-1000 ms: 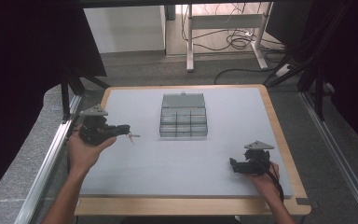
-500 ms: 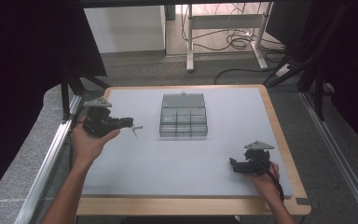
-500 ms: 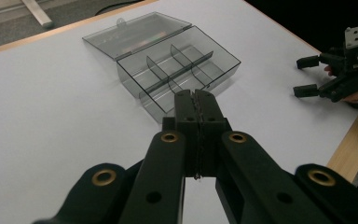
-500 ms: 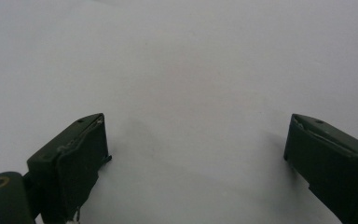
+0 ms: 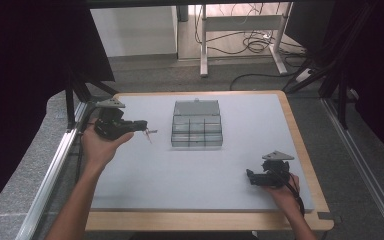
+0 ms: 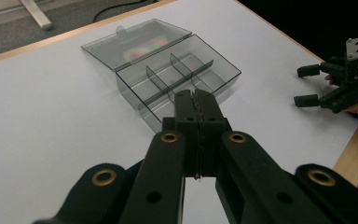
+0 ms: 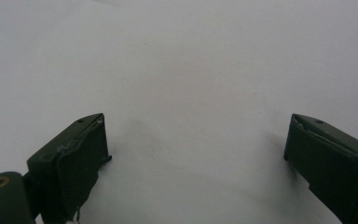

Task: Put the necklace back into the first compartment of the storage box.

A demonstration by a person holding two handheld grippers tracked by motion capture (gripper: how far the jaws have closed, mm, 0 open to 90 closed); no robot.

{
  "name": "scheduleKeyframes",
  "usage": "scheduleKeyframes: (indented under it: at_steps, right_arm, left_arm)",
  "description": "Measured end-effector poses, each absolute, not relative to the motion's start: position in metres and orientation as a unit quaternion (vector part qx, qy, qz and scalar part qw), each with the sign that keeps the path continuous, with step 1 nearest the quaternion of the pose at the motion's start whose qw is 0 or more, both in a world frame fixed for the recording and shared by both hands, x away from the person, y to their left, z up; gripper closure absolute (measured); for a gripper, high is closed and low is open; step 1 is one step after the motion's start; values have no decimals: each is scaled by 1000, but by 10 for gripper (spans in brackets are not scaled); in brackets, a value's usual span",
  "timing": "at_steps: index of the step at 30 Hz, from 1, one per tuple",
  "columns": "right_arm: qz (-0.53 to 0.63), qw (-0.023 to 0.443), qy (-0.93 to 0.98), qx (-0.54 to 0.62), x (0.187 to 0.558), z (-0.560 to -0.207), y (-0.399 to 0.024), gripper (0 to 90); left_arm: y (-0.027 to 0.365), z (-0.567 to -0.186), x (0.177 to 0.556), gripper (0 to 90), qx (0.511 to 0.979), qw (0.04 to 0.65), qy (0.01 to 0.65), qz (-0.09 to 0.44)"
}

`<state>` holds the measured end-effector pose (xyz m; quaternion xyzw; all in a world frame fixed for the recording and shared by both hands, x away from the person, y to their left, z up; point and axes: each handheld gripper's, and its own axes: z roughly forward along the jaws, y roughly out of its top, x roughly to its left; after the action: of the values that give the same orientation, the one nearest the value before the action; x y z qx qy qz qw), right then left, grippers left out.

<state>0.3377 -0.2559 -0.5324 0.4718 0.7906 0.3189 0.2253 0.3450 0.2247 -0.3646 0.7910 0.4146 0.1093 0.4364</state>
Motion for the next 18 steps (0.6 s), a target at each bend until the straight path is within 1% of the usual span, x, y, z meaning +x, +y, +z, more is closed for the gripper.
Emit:
scheduleKeyframes:
  at_steps: [18]
  right_arm:
    - [319,225,791,472,338,-532,-256,59]
  left_arm:
    - [193,-365,370,900,805,417,408,106]
